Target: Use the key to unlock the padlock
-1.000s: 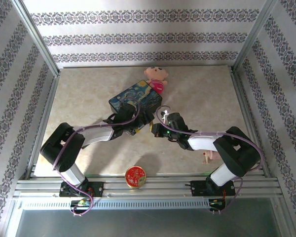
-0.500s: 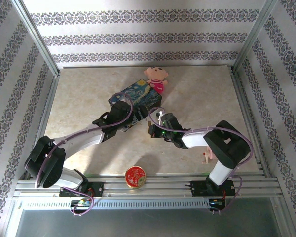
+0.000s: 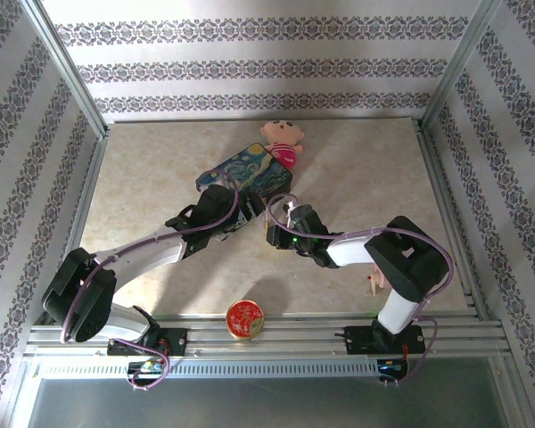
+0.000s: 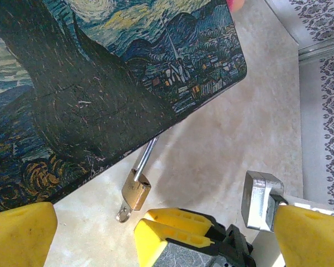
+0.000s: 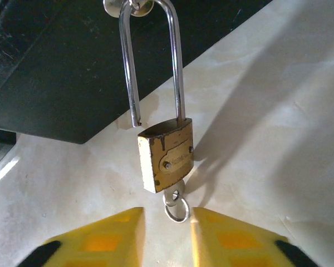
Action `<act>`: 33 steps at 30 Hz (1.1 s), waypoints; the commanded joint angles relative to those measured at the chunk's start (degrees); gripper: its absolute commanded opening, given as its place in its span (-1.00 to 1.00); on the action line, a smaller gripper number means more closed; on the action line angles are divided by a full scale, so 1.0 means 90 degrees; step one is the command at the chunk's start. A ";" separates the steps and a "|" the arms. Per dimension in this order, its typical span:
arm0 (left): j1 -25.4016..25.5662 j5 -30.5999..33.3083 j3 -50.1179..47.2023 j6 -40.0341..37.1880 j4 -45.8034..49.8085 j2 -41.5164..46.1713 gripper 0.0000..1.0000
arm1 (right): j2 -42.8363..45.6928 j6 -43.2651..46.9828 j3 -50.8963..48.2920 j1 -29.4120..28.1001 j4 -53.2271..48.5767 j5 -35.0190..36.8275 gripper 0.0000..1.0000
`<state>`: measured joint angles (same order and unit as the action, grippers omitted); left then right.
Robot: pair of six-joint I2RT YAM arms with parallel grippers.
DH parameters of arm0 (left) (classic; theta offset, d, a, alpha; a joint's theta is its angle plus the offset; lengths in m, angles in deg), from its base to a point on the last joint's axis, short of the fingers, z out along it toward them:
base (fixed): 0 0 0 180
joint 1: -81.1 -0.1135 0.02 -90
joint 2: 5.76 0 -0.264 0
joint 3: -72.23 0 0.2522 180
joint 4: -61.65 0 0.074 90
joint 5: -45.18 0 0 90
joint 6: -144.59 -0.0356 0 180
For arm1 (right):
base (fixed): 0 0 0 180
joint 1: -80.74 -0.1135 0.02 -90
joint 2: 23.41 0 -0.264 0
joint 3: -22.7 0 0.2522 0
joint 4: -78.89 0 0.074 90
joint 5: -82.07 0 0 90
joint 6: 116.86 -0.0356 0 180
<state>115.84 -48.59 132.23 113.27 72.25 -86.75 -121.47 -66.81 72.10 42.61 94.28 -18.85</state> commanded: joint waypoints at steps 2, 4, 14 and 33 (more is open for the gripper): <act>-0.0066 0.0170 -0.0089 -0.0084 0.0093 0.0170 0.99 | 0.0314 0.0327 0.0025 0.0026 -0.0161 0.0259 -0.33; -0.0076 0.0194 -0.0100 -0.0094 0.0098 0.0199 0.99 | 0.0385 0.0416 0.0051 0.0046 -0.0234 0.0266 -0.25; -0.0127 0.0216 -0.0118 -0.0103 0.0089 0.0210 0.99 | 0.0113 0.0725 0.0573 0.0212 -0.0621 0.0000 -0.07; -0.0218 0.0165 -0.0089 -0.0074 0.0082 0.0151 0.99 | -0.0597 0.0742 0.0928 0.0341 -0.0685 -0.0366 -0.21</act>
<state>114.71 -47.56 131.83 113.27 72.29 -86.10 -125.87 -60.95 79.70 45.04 88.01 -21.28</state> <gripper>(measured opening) 0.993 0.399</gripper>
